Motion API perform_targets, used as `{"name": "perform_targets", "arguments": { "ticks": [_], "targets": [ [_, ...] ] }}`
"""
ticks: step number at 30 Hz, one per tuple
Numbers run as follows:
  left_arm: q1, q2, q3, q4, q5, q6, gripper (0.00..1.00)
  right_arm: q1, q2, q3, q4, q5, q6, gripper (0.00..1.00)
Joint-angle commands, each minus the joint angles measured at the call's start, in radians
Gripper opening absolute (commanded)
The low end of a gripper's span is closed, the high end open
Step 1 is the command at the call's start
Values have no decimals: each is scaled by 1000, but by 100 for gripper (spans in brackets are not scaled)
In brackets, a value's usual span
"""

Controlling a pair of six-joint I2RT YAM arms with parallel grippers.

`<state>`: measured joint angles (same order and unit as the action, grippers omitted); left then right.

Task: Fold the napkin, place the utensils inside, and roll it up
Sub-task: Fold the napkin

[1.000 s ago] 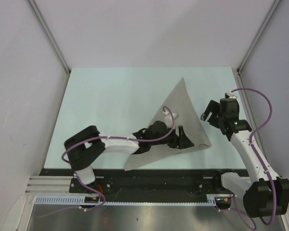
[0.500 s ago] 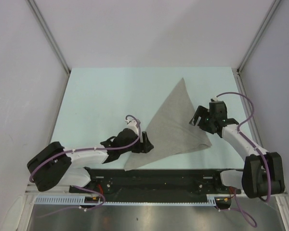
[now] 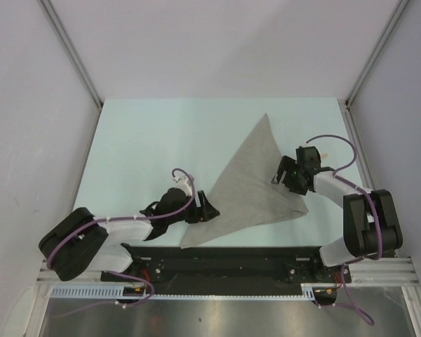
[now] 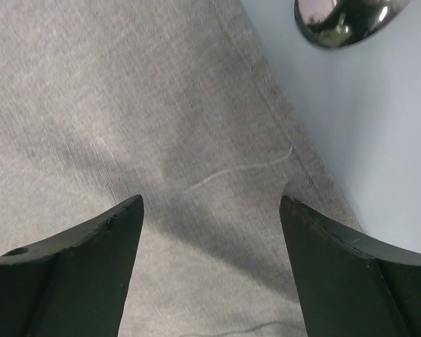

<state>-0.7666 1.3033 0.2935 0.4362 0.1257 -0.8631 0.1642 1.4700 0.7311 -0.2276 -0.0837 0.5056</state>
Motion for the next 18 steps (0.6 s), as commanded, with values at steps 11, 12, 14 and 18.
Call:
{"name": "perform_targets", "arguments": {
  "ticks": [11, 12, 14, 18],
  "targets": [
    [46, -94, -50, -243, -109, 75, 79, 0, 118, 76, 28, 70, -6, 84],
    [46, -107, -47, -251, -119, 87, 79, 3, 115, 82, 25, 73, -6, 84],
    [49, -113, -44, -267, -123, 98, 80, 4, 108, 88, 19, 71, -16, 84],
    [50, -142, -28, -278, -109, 134, 80, 38, 52, 113, -9, 70, -61, 84]
  ]
}}
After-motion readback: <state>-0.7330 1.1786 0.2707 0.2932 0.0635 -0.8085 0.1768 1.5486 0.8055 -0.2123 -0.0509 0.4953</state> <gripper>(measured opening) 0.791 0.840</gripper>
